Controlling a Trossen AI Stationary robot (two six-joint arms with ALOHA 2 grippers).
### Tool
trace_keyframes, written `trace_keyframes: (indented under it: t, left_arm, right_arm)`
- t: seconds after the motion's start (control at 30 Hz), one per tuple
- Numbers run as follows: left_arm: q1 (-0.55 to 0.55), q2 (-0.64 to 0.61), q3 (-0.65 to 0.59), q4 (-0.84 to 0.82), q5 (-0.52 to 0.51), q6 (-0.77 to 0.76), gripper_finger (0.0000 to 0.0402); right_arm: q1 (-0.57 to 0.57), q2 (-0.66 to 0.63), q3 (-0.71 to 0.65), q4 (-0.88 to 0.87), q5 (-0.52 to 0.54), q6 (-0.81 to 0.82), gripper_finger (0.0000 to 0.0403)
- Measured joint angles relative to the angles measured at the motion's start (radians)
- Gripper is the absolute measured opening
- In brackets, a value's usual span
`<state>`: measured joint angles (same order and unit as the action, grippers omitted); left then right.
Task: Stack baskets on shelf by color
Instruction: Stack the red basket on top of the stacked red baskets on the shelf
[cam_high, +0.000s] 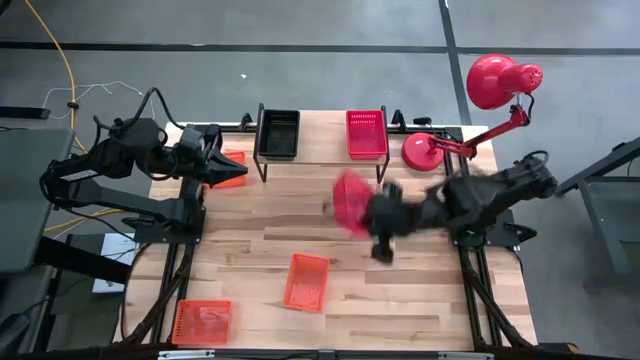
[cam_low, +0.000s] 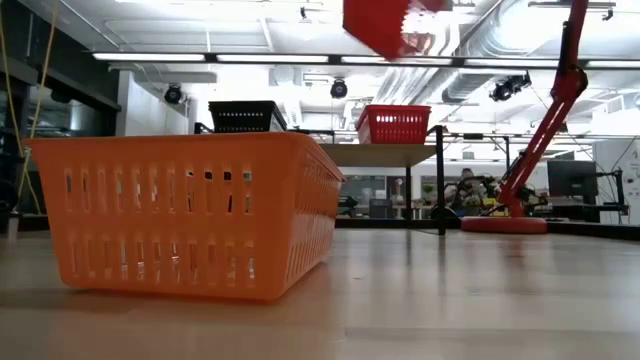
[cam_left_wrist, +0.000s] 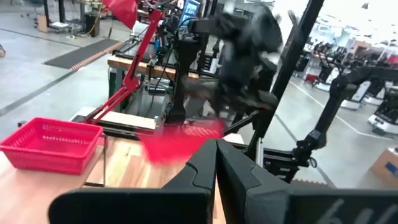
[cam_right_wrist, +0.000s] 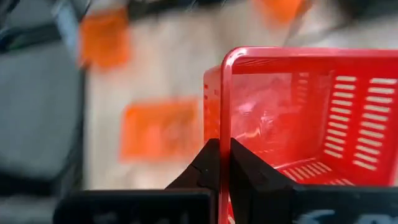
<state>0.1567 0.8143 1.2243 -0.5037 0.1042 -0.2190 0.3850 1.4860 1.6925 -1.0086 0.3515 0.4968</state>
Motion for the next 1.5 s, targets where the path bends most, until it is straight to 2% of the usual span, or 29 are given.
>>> trace_keyframes:
  t: [0.17, 0.3, 0.37, 0.53, 0.77, 0.9, 1.23, 1.5]
  left_arm:
    - [0.000, 0.004, 0.000, -0.017, 0.014, 0.008, 0.0000]
    - [0.000, 0.009, 0.000, -0.016, 0.016, 0.012, 0.0000]
    - [0.000, 0.013, 0.000, -0.016, 0.016, 0.012, 0.0000]
    - [0.000, 0.014, 0.000, -0.016, 0.007, 0.013, 0.0000]
    - [0.000, 0.014, 0.000, -0.016, -0.049, 0.012, 0.0000]
    - [0.000, 0.014, 0.000, -0.015, -0.092, 0.011, 0.0000]
    - [0.000, 0.014, 0.000, -0.014, -0.194, -0.014, 0.0000]
    - [0.000, 0.014, 0.000, -0.013, -0.198, -0.014, 0.0000]
  right_arm:
    - [-0.080, -0.001, 0.175, -0.057, 0.145, -0.304, 0.0001]
    - [-0.224, -0.002, 0.258, -0.126, 0.215, -0.514, 0.0001]
    - [-0.307, -0.001, 0.272, -0.166, 0.186, -0.596, 0.0000]
    - [-0.498, 0.000, 0.245, -0.207, 0.031, -0.776, 0.0000]
    - [-0.648, 0.053, 0.174, -0.216, -0.036, -1.009, 0.0000]
    - [-0.684, 0.117, 0.169, -0.246, -0.043, -1.077, 0.0000]
    - [-0.733, 0.235, 0.169, -0.330, -0.067, -1.074, 0.0000]
    - [-0.734, 0.270, 0.169, -0.350, -0.073, -1.051, 0.0000]
